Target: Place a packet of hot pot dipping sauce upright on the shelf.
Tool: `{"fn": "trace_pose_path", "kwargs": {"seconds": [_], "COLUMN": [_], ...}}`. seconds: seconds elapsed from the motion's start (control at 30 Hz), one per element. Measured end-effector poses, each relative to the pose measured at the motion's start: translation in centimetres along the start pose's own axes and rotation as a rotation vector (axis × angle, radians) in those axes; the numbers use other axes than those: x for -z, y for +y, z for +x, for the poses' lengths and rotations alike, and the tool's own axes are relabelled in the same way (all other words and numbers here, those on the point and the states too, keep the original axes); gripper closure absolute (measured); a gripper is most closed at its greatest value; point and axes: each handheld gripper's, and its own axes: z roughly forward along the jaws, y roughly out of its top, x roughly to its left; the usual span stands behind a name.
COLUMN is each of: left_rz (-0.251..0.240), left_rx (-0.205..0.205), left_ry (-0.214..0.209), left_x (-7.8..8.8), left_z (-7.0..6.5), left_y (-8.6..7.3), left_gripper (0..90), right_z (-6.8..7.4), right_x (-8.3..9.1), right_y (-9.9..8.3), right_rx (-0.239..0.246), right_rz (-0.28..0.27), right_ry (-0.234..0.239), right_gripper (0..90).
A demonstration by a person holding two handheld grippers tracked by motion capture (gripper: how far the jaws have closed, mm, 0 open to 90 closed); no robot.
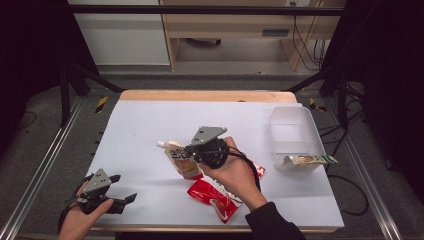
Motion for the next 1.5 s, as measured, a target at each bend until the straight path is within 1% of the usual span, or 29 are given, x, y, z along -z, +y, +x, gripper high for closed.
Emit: {"fn": "trace_pose_path", "kwargs": {"seconds": [0.07,0.13,0.2,0.27,0.33,0.4,0.47,0.57,0.7,0.77,0.83,0.9,0.97,1.0,1.07,1.17,1.33,1.5], "left_rz": [0.008,0.001,0.000,0.005,0.004,0.009,0.010,0.004,-0.014,-0.012,-0.010,-0.012,-0.008,-0.009,-0.010,-0.015,-0.004,-0.012], "left_rx": [-0.009,-0.012,-0.031,-0.062,-0.092,-0.126,-0.143,-0.169,-0.198,-0.218,-0.229,-0.242,-0.268,-0.275,-0.292,-0.303,-0.331,-0.324], "left_ry": [0.002,-0.015,-0.025,-0.028,-0.031,-0.025,-0.026,-0.041,-0.065,-0.072,-0.080,-0.088,-0.092,-0.096,-0.103,-0.118,-0.135,-0.158], "left_x": [0.0,0.1,0.2,0.3,0.3,0.3,0.2,0.2,0.1,-0.1,-0.3,-0.5,-0.6,-0.6,-0.6,-0.8,-0.9,-0.5], "left_z": [-0.1,-0.3,-0.5,-0.8,-1.1,-1.2,-1.4,-1.8,-2.5,-2.8,-3.1,-3.3,-3.6,-3.8,-4.0,-4.3,-4.5,-4.4], "left_y": [0.3,1.1,2.2,3.5,4.9,6.4,7.7,9.7,11.8,12.8,13.6,14.4,15.1,15.3,15.9,16.5,17.2,17.7], "left_gripper": [9.7,9.8,9.9,10.1,10.3,10.9,11.8,13.3,15.1,16.3,17.2,19.2,22.3,25.3,27.2,29.0,36.9,45.0], "right_z": [-0.2,-0.5,-0.8,-0.9,-0.8,-0.7,-0.5,-0.2,0.1,0.2,0.2,0.3,0.4,0.5,0.6,0.6,0.8,0.8], "right_x": [0.4,0.7,0.9,1.2,1.5,1.7,1.8,2.1,2.3,2.4,2.4,2.5,2.5,2.5,2.5,2.6,2.6,2.6], "right_y": [-0.1,-0.2,-0.2,-0.1,0.0,0.1,0.1,0.1,0.1,0.1,0.0,0.0,-0.1,0.0,0.0,0.0,0.1,0.3], "right_rx": [-0.001,-0.007,-0.008,-0.008,-0.002,0.007,0.008,0.018,0.027,0.023,0.026,0.024,0.027,0.027,0.032,0.029,0.031,0.030], "right_rz": [0.000,-0.002,-0.006,-0.013,-0.019,-0.022,-0.024,-0.034,-0.032,-0.037,-0.036,-0.036,-0.038,-0.037,-0.037,-0.038,-0.039,-0.048], "right_ry": [-0.002,-0.007,-0.009,-0.013,-0.015,-0.019,-0.015,-0.009,0.002,0.007,0.011,0.012,0.015,0.015,0.017,0.023,0.034,0.041], "right_gripper": [90.0,90.0,90.0,90.0,90.0,90.0,90.0,90.0,90.0,90.0,90.0,90.0,90.0,90.0,90.0,90.0,90.0,90.0]}}
